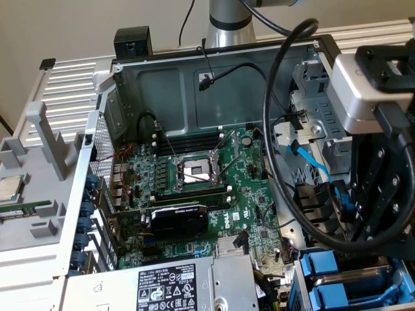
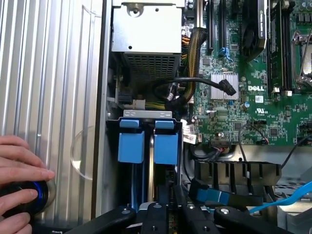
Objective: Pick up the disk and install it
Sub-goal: 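Insert the first disk wire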
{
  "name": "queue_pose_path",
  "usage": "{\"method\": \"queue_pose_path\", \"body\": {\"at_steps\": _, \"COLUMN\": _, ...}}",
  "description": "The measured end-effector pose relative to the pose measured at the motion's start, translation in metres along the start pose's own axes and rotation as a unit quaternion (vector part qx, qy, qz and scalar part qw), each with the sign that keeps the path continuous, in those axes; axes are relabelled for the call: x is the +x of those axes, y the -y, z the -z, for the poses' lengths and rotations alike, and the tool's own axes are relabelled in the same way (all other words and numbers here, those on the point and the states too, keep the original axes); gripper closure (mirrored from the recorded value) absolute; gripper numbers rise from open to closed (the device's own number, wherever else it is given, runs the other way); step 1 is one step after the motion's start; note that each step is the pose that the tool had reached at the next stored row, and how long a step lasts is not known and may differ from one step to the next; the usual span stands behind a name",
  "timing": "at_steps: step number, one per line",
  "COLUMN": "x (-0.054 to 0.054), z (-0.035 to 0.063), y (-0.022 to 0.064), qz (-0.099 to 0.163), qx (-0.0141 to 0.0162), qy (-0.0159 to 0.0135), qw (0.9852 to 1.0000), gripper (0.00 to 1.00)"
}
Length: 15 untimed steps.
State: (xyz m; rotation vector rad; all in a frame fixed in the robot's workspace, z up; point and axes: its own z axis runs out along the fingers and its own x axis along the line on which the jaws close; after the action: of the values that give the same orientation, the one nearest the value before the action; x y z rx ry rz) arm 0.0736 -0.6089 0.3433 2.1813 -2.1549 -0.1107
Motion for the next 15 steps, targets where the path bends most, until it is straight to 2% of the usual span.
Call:
{"method": "queue_pose_path", "body": {"at_steps": 2, "x": 0.0006, "z": 0.0001, "y": 0.0008, "qz": 0.0, "qx": 0.0, "qy": 0.0021, "qw": 1.0, "gripper": 0.83}}
{"method": "queue_pose_path", "body": {"at_steps": 6, "x": 0.0006, "z": 0.0002, "y": 0.0024, "qz": -0.001, "qx": 0.0001, "qy": 0.0112, "qw": 0.9999, "gripper": 0.83}}
{"method": "queue_pose_path", "body": {"at_steps": 7, "x": 0.0007, "z": 0.0002, "y": 0.0028, "qz": -0.001, "qx": 0.0001, "qy": 0.0127, "qw": 0.9999, "gripper": 0.83}}
{"method": "queue_pose_path", "body": {"at_steps": 15, "x": 0.004, "z": 0.0002, "y": 0.0034, "qz": -0.002, "qx": -0.0001, "qy": 0.015, "qw": 0.9999, "gripper": 0.83}}
